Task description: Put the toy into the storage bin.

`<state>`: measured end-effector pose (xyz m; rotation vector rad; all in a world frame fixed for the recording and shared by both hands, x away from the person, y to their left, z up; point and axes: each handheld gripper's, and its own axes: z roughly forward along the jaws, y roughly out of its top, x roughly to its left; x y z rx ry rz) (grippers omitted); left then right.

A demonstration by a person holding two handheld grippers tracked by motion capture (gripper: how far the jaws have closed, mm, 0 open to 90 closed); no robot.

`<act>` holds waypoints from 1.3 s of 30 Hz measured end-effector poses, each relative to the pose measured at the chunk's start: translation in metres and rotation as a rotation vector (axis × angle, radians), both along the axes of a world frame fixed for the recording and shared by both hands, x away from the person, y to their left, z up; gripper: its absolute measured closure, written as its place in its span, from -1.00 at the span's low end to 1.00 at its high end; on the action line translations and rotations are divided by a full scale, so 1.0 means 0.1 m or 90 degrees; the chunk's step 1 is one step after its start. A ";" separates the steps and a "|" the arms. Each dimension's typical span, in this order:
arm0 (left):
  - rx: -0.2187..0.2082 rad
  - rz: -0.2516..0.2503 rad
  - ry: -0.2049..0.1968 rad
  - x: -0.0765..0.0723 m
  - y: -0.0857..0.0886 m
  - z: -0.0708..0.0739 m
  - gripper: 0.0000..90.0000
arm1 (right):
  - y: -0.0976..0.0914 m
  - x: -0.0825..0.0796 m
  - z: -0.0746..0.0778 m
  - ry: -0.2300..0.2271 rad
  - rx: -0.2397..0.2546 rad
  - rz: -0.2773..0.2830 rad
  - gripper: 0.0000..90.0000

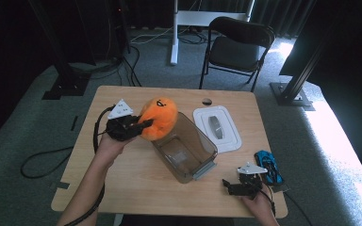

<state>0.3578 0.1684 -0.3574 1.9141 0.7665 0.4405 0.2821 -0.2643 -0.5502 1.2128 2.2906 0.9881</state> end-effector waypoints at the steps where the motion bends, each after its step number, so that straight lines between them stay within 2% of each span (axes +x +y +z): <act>1: 0.001 -0.005 0.002 0.01 -0.02 0.00 0.63 | 0.00 0.00 0.00 0.000 0.000 0.000 -0.73; 6: 0.004 -0.021 0.005 0.03 -0.12 -0.02 0.63 | 0.00 0.00 0.00 0.000 0.000 0.000 -0.73; 10: 0.014 -0.033 0.016 0.08 -0.19 -0.09 0.63 | 0.00 0.00 0.00 0.000 0.000 0.000 -0.73; 13: 0.017 -0.032 0.018 0.10 -0.21 -0.12 0.63 | 0.00 0.00 0.00 0.000 0.000 -0.001 -0.73; 18: 0.014 -0.040 0.036 0.17 -0.27 -0.17 0.62 | 0.00 0.00 0.00 0.000 0.000 0.000 -0.73; 20: 0.032 -0.038 0.040 0.20 -0.31 -0.21 0.61 | 0.00 0.00 0.00 -0.001 -0.001 0.000 -0.73; 22: 0.036 -0.036 0.042 0.21 -0.31 -0.23 0.61 | 0.00 0.00 0.00 -0.001 -0.001 0.001 -0.73; 23: 0.038 -0.037 0.052 0.23 -0.31 -0.26 0.60 | 0.00 -0.01 0.00 0.000 -0.001 0.001 -0.73; 30: 0.037 -0.034 0.049 0.26 -0.32 -0.29 0.60 | 0.00 -0.01 0.00 0.001 0.000 0.001 -0.73; 39: 0.043 -0.040 0.066 0.34 -0.40 -0.32 0.58 | 0.00 -0.01 0.00 0.000 0.000 0.001 -0.73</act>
